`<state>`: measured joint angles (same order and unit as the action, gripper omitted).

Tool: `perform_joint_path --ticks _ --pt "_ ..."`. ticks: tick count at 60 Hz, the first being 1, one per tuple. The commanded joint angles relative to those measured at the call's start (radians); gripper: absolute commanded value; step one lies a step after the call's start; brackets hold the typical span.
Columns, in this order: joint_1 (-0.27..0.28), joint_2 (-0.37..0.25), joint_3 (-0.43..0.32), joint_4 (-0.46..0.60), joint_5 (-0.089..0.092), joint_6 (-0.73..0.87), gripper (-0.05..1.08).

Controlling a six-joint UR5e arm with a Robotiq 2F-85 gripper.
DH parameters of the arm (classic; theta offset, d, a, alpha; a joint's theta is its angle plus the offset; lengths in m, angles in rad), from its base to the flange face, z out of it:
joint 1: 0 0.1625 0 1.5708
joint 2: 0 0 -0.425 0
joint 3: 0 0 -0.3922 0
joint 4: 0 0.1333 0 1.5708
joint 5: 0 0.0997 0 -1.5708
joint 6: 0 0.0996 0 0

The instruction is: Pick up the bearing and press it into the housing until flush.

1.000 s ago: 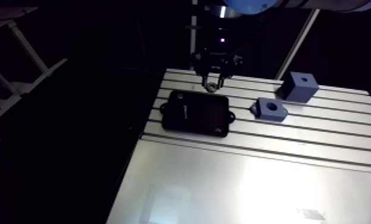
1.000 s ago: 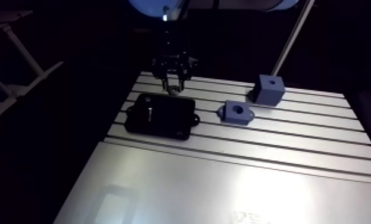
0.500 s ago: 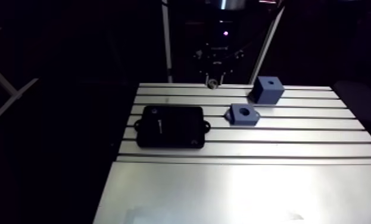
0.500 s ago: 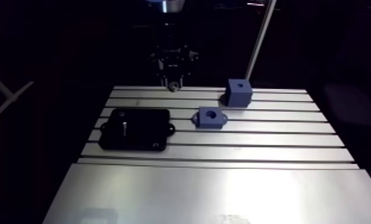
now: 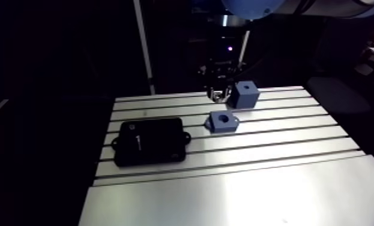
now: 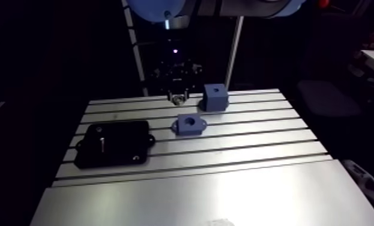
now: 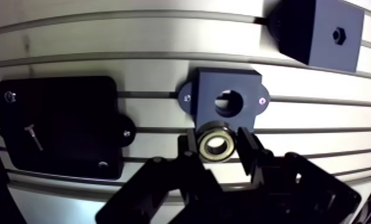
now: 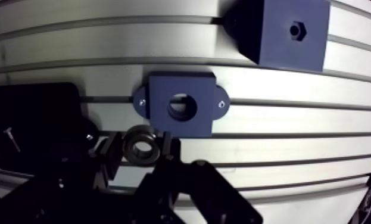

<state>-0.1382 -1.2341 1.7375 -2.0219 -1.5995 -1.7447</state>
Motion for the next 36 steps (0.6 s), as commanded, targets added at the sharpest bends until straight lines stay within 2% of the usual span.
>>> perform_joint_path --ticks 1,36 --pt "-0.023 0.009 0.027 -0.06 -0.009 -0.003 0.71" --pt "-0.038 0.055 0.064 -0.129 -0.009 -0.002 0.72"
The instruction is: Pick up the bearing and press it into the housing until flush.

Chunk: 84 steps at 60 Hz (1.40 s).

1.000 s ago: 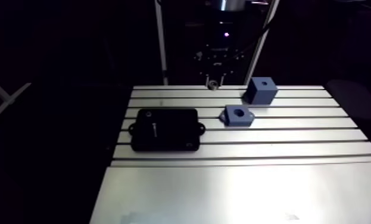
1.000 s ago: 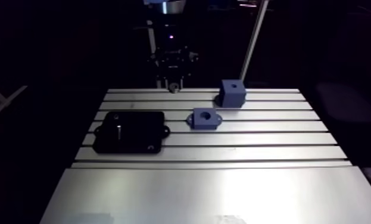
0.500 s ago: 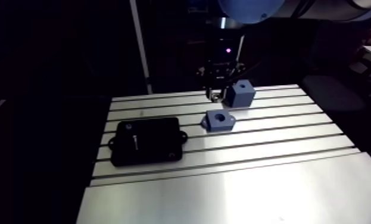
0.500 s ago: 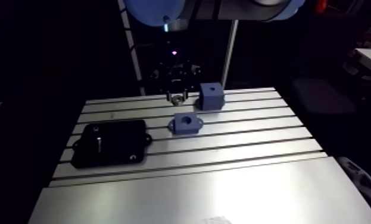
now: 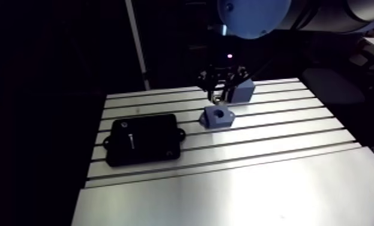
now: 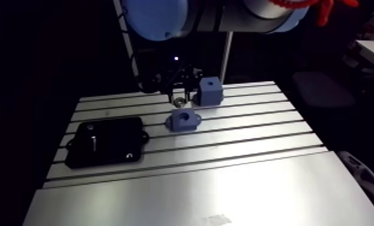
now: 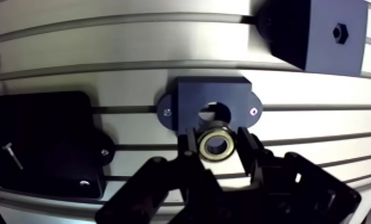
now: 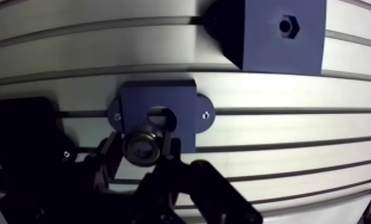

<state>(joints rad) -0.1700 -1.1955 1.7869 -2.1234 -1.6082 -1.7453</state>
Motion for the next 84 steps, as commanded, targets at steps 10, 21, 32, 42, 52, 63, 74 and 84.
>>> perform_joint_path --ticks 10,21,32,42,52,63,74,84 --pt "-0.006 0.027 0.028 -0.047 0.0 0.0 0.72" --pt "-0.014 0.038 0.036 -0.064 0.0 0.0 0.72" --pt "-0.02 0.053 0.035 -0.071 -0.014 0.002 0.72" --pt "-0.02 0.057 0.035 -0.087 -0.015 -0.002 0.72" --pt "-0.02 0.058 0.036 -0.093 -0.016 -0.003 0.72" --pt "-0.02 0.069 0.036 -0.094 -0.016 -0.003 0.72" --pt "-0.019 0.072 0.035 -0.094 -0.016 -0.003 0.72" --pt "-0.019 0.072 0.033 -0.094 -0.016 -0.003 0.72"
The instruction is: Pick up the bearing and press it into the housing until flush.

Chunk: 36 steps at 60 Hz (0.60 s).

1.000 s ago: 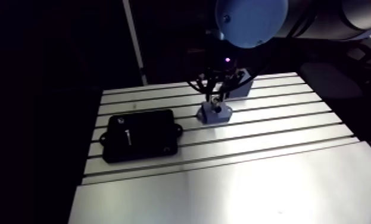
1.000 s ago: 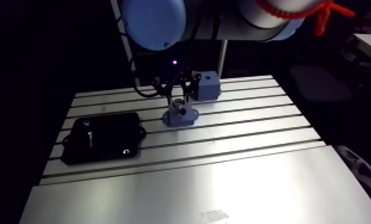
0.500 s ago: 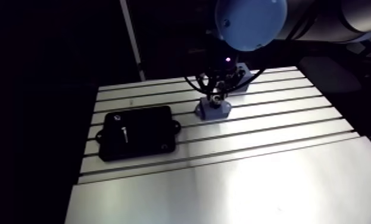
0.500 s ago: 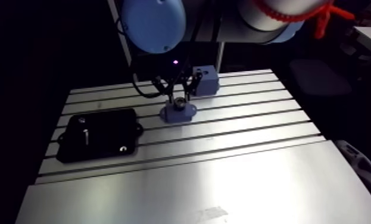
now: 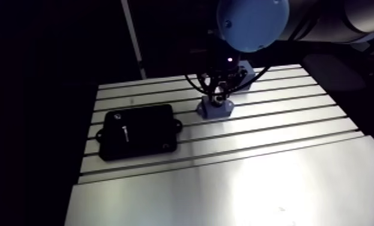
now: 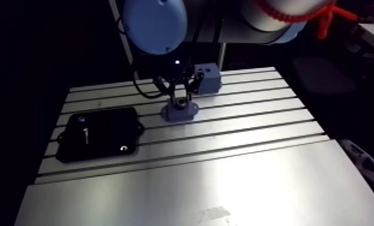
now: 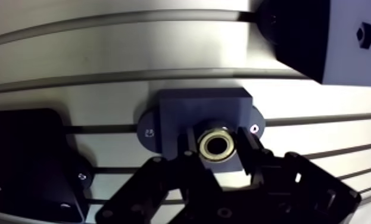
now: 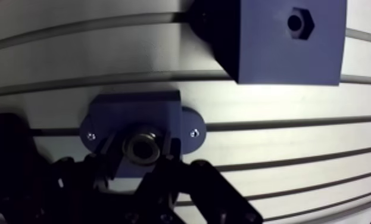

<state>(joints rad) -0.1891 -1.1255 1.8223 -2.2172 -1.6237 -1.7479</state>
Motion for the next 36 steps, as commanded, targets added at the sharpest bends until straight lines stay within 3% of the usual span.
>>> perform_joint_path --ticks 1,36 --pt "0.0 0.002 -0.002 0.0 0.0 0.0 0.72" --pt "0.0 0.002 -0.001 0.001 0.0 0.003 0.72"
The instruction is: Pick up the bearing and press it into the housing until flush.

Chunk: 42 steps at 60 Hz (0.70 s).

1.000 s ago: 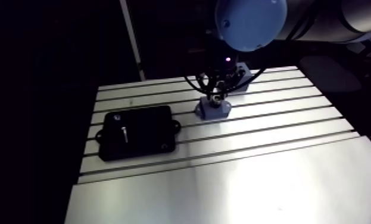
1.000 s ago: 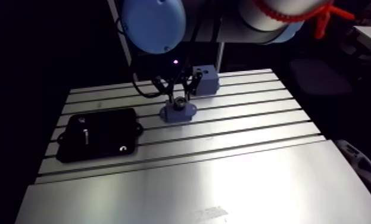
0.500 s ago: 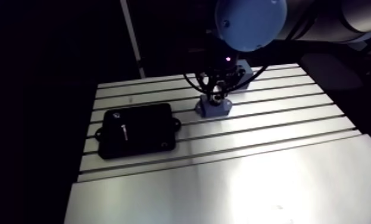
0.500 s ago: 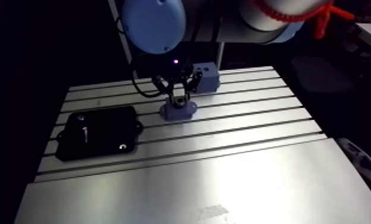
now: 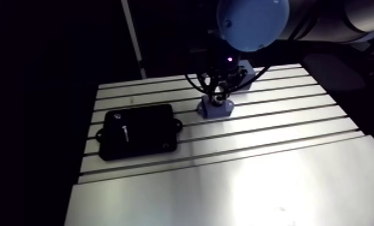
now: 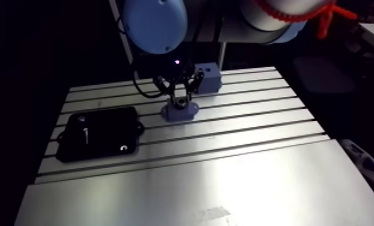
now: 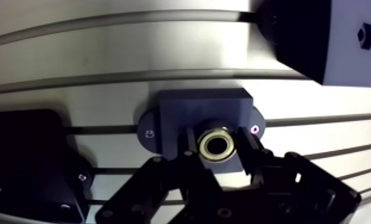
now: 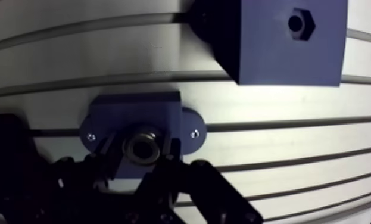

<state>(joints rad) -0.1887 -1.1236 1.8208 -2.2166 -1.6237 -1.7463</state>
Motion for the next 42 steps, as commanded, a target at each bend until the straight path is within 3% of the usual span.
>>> perform_joint_path --ticks 1,42 --pt "0.001 0.0 0.001 0.001 0.001 0.001 0.72" --pt "0.006 -0.001 0.008 0.001 0.002 0.003 0.73"
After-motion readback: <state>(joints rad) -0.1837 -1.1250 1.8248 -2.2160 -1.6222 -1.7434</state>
